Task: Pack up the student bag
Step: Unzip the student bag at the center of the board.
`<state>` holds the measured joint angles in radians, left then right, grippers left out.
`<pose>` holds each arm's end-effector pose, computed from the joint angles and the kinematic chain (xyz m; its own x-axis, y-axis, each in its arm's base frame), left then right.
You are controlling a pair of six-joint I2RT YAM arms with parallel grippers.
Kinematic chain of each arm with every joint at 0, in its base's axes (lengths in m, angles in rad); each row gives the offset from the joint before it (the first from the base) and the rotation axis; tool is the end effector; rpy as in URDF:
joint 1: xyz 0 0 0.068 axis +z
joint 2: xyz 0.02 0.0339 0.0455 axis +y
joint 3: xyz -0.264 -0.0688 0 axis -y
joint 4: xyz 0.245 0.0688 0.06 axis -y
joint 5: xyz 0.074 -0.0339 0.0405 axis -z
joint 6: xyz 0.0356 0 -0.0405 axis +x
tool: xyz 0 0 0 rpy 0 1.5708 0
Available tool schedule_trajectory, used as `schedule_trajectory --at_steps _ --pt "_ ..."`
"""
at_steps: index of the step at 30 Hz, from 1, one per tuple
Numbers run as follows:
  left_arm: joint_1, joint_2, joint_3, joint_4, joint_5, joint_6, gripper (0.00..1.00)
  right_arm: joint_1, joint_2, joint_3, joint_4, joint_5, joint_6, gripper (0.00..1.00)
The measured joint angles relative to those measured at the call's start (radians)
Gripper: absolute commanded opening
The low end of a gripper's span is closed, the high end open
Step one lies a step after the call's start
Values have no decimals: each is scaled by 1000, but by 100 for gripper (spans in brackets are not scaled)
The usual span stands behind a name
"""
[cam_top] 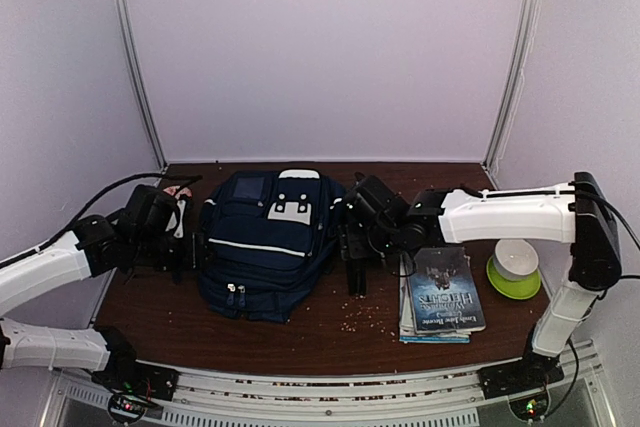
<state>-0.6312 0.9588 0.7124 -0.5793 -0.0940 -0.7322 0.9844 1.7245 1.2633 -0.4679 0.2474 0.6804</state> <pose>0.1592 -0.1122 0.2476 -0.7997 -0.2398 -0.5504 0.0020 0.9157 -0.4020 0.2128 0.3046 0.2322 -0.8016 -0.1043 -0.5887 -0.2858 0.9317 0.2241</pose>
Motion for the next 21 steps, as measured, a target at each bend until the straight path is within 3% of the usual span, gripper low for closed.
schedule_trajectory --at_steps 13,21 --pt "-186 62 -8 -20 6 -90 84 87 -50 71 24 -49 -50 70" --pt "-197 34 -99 -19 32 -114 82 171 87 235 98 -196 -83 67"
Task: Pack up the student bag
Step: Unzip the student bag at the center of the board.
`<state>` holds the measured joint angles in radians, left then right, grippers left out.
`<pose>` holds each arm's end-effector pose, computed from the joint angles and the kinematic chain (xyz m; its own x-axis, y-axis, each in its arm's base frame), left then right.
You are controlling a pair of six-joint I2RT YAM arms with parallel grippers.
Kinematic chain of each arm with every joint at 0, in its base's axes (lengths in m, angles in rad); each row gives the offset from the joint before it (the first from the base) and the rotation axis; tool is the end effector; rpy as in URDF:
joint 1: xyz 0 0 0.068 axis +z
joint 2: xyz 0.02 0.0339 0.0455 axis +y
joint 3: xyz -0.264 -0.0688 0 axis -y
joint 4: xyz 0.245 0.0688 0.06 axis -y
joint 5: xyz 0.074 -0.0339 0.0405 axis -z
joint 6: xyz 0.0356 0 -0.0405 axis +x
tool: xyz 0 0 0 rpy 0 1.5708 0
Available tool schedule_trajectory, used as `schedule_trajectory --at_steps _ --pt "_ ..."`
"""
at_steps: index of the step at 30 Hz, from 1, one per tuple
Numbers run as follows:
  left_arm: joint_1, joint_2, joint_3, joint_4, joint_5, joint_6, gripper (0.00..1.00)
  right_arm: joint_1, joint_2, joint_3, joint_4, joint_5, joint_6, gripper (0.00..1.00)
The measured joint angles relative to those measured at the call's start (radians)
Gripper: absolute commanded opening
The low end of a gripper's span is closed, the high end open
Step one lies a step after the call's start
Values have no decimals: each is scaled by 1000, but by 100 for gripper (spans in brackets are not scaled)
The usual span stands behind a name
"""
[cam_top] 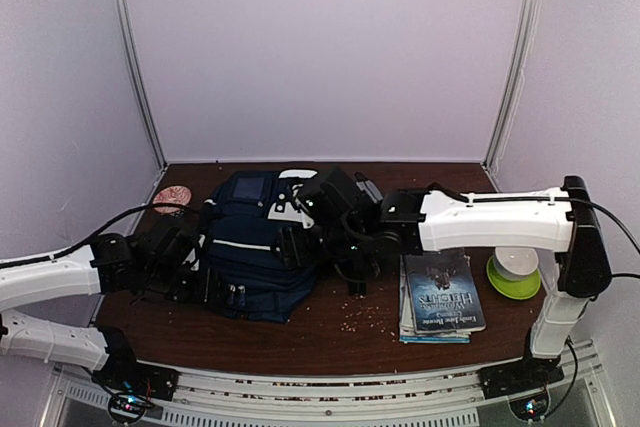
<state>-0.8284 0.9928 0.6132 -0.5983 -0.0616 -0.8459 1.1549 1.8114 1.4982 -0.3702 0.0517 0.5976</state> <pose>0.1279 -0.1361 0.2087 -0.9049 -0.1189 -0.4087 0.0525 0.9217 -0.3844 0.1711 0.3829 0.2823 -0.7158 -0.2299 -0.6594 -0.5983 0.6888 0.4093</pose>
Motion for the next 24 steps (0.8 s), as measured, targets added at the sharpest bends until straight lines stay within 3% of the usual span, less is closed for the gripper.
schedule_trajectory --at_steps 6,16,24 --pt "0 -53 -53 33 40 -8 81 6 105 3 5 -54 12 67" --pt "0 27 -56 138 110 0 79 6 116 3 11 -105 11 66" --pt "0 76 -51 166 110 8 65 6 116 -1 44 -158 11 64"
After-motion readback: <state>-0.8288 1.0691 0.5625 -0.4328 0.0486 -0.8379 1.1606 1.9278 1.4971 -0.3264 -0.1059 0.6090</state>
